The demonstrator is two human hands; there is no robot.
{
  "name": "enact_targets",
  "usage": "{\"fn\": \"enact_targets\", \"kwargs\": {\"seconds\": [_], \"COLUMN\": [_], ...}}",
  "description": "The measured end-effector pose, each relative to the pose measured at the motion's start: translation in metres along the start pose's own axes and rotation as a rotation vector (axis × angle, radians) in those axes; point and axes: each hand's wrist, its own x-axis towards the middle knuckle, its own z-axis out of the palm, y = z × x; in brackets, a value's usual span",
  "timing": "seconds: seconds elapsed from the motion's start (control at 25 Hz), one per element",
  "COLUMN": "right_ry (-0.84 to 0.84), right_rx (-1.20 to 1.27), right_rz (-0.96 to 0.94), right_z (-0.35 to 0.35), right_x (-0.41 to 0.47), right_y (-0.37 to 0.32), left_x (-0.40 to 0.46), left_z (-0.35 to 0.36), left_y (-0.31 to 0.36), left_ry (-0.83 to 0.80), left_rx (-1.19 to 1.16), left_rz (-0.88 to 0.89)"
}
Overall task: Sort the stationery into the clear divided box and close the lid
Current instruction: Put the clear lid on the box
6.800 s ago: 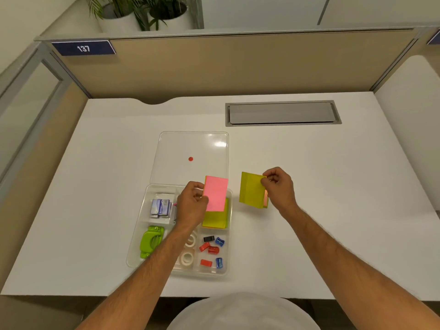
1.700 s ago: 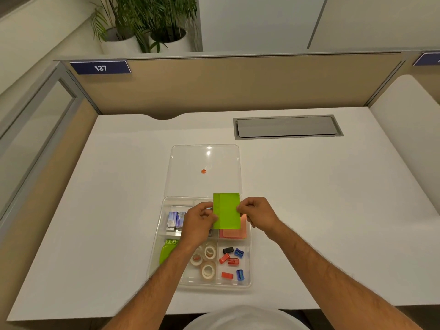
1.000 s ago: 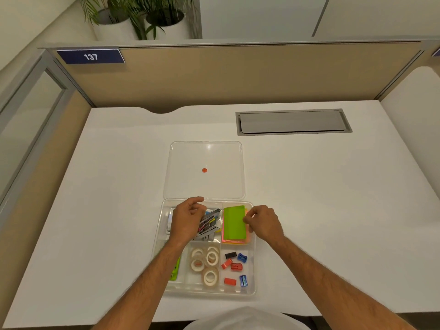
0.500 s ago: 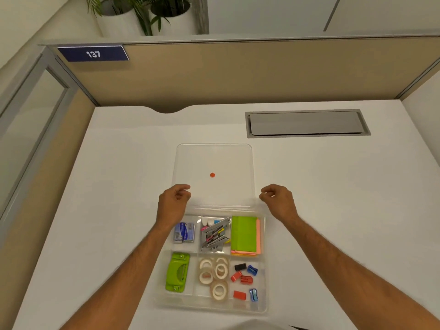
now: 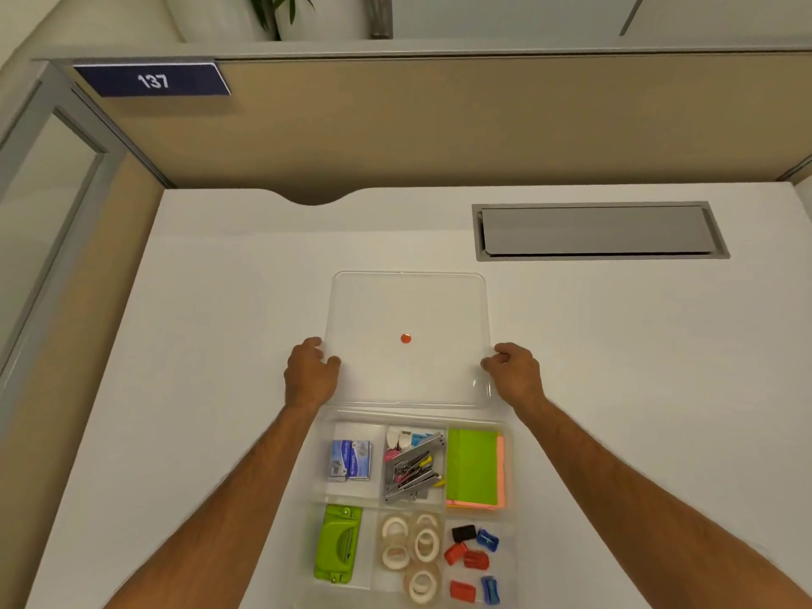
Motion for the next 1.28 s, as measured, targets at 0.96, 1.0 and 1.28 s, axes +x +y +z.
{"fn": "enact_targets", "kwargs": {"seconds": [0.96, 1.0, 1.28], "right_ry": [-0.047, -0.053, -0.073], "right_rx": [0.516, 0.509, 0.467], "right_rz": [-0.175, -0.182, -0.167], "right_z": [-0.126, -0.129, -0.138], "right_x": [-0.162, -0.17, -0.23], "right_y": [0.001, 0.008, 0.077], "left_x": [-0.177, -0.191, -0.293], "left_z": [-0.081, -0.079, -0.067], "left_y": [0.033, 0.026, -0.031], "left_ry": [0.178, 0.186, 0.178], "left_rx": [-0.651, -0.654, -0.608], "left_rz": [0.173, 0.171, 0.098]}}
